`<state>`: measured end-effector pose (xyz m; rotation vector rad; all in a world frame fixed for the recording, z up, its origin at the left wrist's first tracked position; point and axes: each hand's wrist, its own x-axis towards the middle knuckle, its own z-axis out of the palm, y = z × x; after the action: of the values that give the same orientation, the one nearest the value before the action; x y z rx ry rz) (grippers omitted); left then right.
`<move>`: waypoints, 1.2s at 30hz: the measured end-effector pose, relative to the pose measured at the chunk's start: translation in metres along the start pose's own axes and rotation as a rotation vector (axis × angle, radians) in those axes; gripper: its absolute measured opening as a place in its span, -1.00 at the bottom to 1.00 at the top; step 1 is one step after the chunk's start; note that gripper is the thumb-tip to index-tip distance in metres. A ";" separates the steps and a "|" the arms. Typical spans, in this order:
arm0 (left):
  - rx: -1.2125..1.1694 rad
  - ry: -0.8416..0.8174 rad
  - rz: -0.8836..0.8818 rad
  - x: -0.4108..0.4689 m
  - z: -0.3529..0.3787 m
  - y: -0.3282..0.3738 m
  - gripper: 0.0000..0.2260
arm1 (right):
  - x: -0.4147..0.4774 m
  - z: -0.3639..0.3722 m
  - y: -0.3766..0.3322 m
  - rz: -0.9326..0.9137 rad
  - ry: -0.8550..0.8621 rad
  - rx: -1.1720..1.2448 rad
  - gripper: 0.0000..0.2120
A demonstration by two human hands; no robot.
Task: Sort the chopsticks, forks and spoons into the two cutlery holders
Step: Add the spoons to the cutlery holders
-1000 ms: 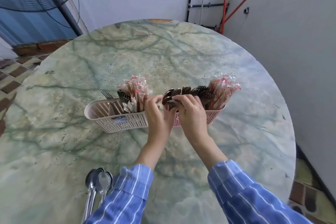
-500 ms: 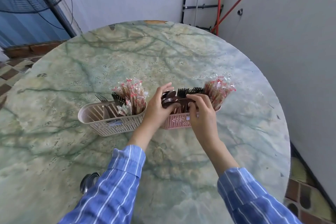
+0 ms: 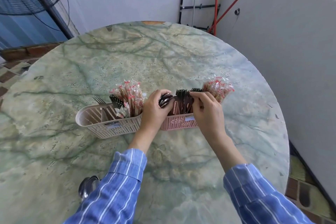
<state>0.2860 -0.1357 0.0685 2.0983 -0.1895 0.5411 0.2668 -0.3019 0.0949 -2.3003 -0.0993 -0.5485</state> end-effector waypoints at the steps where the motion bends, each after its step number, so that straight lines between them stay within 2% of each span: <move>1: 0.022 0.020 0.016 -0.001 0.000 0.000 -0.82 | -0.004 -0.004 0.001 0.006 0.014 0.012 -0.77; 3: 0.071 0.035 0.015 -0.002 0.002 0.001 -0.80 | -0.015 -0.011 0.005 0.043 0.037 0.031 -0.78; 8: 0.235 -0.064 -0.026 0.000 0.011 0.007 -0.67 | -0.032 -0.014 0.019 0.209 0.029 0.007 -0.77; 11: 0.215 -0.076 -0.023 0.003 0.010 0.007 -0.70 | -0.028 -0.011 0.017 0.257 0.050 0.013 -0.76; 14: 0.207 -0.091 -0.009 0.005 0.008 0.006 -0.65 | -0.022 -0.006 0.014 0.292 0.069 0.025 -0.76; 18: 0.257 -0.055 -0.002 0.010 0.008 0.008 -0.76 | -0.019 0.002 0.007 0.261 0.027 0.033 -0.77; 23: 0.291 -0.053 0.011 0.012 0.007 0.006 -0.82 | -0.012 0.005 0.004 0.395 0.049 0.093 -0.70; 27: 0.306 -0.056 0.021 0.015 0.009 0.009 -0.87 | -0.010 0.011 0.002 0.377 0.025 0.052 -0.62; 32: 0.329 -0.075 0.056 0.017 0.012 0.011 -0.86 | -0.007 0.011 0.000 0.244 0.016 0.016 -0.71; 36: 0.308 -0.069 0.053 0.014 0.012 0.007 -0.82 | -0.003 0.013 0.001 0.288 0.003 0.060 -0.67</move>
<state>0.2999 -0.1489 0.0745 2.4188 -0.2130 0.5583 0.2692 -0.2932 0.0850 -2.2046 0.2111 -0.3948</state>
